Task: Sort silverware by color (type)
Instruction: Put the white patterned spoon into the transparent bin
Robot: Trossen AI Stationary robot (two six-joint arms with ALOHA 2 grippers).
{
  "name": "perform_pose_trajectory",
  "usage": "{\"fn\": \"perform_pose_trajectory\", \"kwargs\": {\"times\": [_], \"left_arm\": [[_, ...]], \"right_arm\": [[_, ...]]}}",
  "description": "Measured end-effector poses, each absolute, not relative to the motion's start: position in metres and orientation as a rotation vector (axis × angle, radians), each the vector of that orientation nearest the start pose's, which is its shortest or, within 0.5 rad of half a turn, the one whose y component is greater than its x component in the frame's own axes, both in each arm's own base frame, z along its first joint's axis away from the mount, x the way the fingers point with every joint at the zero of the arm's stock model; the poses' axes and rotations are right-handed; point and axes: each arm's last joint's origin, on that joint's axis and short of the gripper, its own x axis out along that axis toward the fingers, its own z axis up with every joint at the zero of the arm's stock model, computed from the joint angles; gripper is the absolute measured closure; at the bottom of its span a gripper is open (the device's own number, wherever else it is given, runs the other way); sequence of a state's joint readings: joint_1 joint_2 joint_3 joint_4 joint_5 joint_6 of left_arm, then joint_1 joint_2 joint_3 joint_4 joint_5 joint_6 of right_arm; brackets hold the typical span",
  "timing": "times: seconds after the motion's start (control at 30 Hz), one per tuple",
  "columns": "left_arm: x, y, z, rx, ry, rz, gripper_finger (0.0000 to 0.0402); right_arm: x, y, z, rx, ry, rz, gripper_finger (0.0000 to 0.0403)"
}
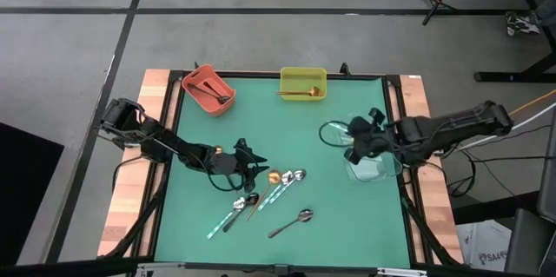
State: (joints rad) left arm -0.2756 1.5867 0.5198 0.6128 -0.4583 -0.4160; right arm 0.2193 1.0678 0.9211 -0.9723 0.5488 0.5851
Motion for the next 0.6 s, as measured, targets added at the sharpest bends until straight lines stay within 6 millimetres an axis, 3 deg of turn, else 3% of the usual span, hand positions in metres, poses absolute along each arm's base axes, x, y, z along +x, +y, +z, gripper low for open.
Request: {"fn": "perform_pose_trajectory", "kwargs": {"times": [0.3,0.6], "left_arm": [[0.272,-0.064,0.141,-0.246,0.378,0.264,0.0284],[0.272,-0.064,0.141,-0.245,0.379,0.264,0.0284]], "right_arm": [[0.149,0.031,0.244,0.245,0.813,-0.696,0.0402],[0.137,0.031,0.216,0.295,0.869,-0.725,0.0402]]}}
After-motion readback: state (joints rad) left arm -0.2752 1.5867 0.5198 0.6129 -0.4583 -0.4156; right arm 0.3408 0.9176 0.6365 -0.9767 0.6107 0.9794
